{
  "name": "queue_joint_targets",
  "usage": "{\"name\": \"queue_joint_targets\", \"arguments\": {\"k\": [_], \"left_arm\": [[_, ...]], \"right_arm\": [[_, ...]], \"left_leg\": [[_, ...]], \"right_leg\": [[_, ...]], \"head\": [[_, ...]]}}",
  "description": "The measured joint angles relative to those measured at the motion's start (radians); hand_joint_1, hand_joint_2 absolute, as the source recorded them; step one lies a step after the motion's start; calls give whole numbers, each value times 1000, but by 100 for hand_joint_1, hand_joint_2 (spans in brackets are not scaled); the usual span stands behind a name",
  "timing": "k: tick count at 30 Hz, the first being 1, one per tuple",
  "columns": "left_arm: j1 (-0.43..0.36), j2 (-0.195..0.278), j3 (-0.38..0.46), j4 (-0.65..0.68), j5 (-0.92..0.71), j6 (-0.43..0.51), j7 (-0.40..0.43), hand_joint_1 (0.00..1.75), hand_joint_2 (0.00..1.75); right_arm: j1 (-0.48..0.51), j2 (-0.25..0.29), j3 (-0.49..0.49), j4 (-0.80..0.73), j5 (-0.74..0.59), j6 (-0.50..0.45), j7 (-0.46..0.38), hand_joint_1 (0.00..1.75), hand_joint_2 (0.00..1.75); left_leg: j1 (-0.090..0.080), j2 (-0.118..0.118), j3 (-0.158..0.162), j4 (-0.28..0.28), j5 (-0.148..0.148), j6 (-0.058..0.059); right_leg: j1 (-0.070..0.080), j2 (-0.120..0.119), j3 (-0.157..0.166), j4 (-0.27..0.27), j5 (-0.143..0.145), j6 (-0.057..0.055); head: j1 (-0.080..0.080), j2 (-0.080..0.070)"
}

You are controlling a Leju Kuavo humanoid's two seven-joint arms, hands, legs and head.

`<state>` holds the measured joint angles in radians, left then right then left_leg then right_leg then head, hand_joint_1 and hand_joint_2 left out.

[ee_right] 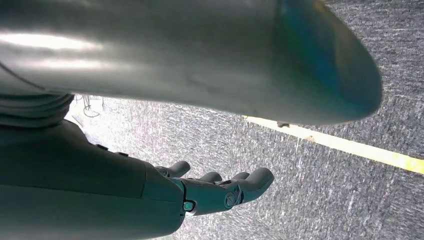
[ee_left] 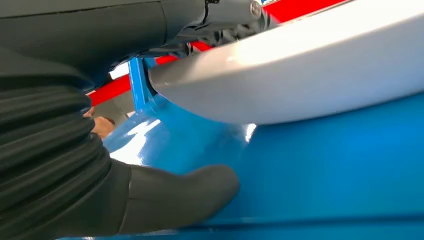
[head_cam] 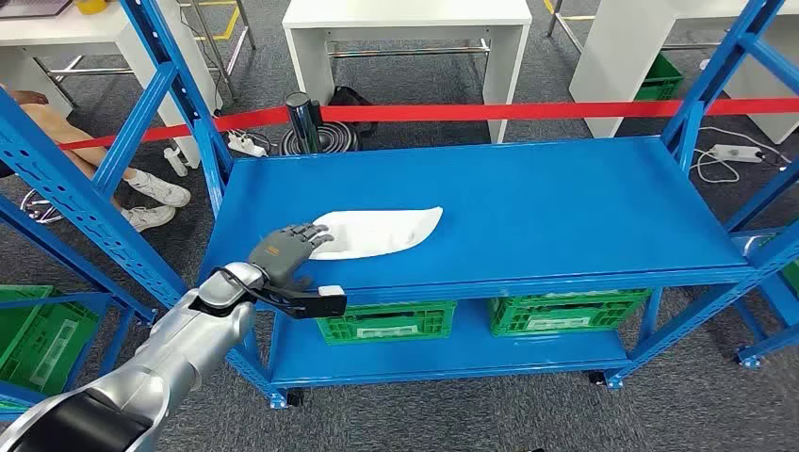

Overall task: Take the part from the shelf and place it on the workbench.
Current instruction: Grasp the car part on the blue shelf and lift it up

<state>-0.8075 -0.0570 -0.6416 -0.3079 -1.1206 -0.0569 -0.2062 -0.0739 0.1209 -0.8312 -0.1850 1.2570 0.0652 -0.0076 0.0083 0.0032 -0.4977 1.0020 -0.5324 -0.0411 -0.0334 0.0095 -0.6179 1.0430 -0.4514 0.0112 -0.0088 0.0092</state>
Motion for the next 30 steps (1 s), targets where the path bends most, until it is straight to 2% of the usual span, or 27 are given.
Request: {"name": "queue_joint_targets", "arguments": {"k": [30], "left_arm": [[-3,-28,0,-2,-2,22,-20,175,175]], "right_arm": [[3,0,0,0,0,-1,0,0,0]], "left_leg": [[0,0,1,0,0,2]], "right_leg": [[0,0,3,-1,1,1]], "head": [[0,0]]}}
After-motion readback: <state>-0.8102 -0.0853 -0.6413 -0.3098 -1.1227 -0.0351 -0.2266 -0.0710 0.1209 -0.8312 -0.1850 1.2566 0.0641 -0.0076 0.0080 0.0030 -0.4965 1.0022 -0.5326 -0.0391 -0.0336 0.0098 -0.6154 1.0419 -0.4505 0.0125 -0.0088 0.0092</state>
